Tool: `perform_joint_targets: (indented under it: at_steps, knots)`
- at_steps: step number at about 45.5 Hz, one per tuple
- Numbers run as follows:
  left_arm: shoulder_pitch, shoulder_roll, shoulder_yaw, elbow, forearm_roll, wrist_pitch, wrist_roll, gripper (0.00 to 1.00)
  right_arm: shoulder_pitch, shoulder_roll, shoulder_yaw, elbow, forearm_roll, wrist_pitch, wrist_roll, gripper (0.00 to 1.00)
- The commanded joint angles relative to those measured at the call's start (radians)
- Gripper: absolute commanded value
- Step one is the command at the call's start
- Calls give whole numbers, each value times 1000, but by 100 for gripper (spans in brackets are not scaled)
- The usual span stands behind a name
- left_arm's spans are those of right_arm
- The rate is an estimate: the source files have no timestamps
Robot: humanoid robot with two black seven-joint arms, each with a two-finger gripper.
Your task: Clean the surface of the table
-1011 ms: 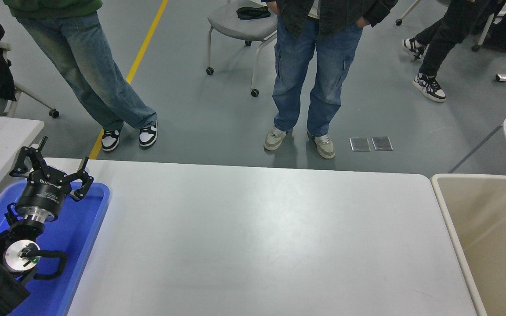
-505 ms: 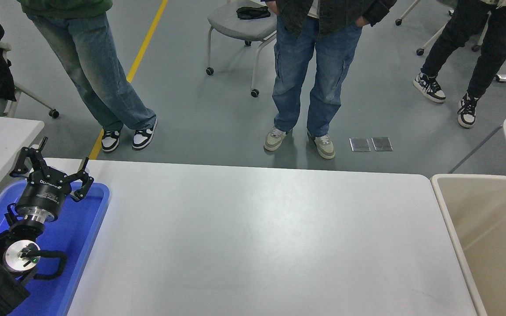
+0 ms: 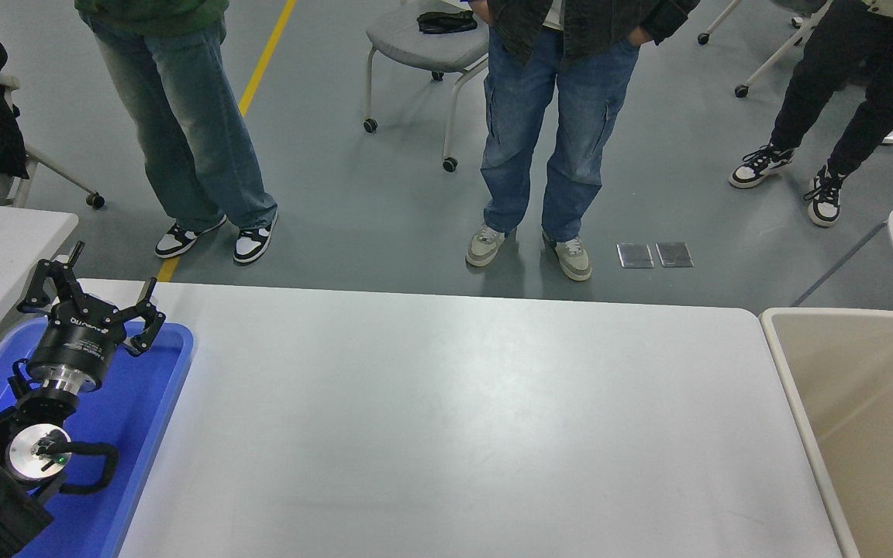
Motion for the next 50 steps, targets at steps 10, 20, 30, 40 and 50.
perform_joint_targets:
  at_steps: [10, 20, 30, 40, 50]
  knots:
    - [0, 0, 0, 0, 0, 0, 0, 100, -9, -3, 19, 7, 2, -12, 7, 100]
    - [0, 0, 0, 0, 0, 0, 0, 100, -3, -4, 146, 70, 77, 19, 27, 100]
    - [0, 0, 0, 0, 0, 0, 0, 100, -1, -44, 254, 221, 79, 80, 25, 100]
    - [0, 0, 0, 0, 0, 0, 0, 100, -10, -116, 455, 432, 77, 234, 14, 100]
    - [-2, 0, 0, 0, 0, 0, 0, 100, -14, -85, 536, 521, 48, 330, 66, 100]
